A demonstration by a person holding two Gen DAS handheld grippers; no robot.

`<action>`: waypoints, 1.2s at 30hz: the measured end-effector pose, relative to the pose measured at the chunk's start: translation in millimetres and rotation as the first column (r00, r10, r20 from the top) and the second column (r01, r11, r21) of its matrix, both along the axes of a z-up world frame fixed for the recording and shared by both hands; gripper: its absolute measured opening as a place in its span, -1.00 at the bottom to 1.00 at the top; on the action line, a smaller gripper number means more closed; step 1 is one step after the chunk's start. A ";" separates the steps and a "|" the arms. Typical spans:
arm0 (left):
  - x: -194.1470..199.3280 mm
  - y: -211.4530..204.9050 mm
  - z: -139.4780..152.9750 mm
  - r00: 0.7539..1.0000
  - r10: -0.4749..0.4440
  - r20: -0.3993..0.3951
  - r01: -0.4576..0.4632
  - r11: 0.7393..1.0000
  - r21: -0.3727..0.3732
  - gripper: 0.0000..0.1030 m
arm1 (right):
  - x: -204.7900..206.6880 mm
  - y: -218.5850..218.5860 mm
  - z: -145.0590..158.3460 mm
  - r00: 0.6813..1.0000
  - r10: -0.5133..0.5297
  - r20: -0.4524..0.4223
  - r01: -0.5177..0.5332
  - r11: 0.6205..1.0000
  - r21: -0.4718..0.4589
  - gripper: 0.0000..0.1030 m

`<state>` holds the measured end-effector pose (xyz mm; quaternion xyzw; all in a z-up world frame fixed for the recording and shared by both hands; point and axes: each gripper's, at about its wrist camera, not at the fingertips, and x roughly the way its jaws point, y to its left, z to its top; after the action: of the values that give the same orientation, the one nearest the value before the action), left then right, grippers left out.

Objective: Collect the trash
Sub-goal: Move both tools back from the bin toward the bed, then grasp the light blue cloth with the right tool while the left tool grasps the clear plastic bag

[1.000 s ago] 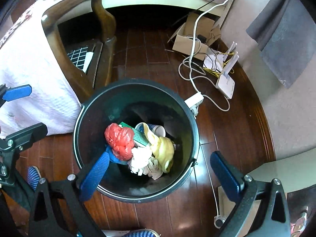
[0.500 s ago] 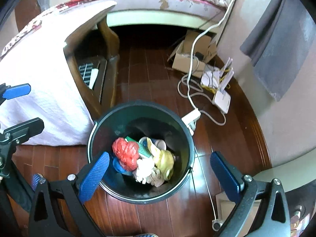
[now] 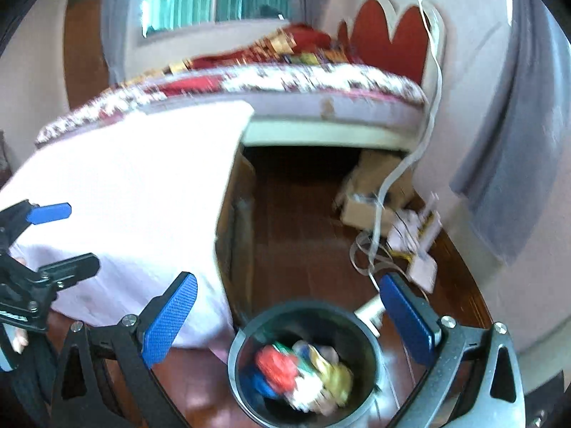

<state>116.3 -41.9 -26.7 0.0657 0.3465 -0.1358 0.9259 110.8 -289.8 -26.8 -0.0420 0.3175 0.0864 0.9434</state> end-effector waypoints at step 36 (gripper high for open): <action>143.4 242.8 -0.9 0.900 0.436 0.007 -0.433 0.897 -0.086 0.98 | 266.9 307.4 -21.9 0.951 0.212 -0.223 -0.183 0.972 0.147 -0.15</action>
<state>259.7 200.9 -27.5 -0.0497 0.3342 0.0610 0.9392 377.6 17.6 -48.7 -0.0038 0.4163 0.2045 0.8859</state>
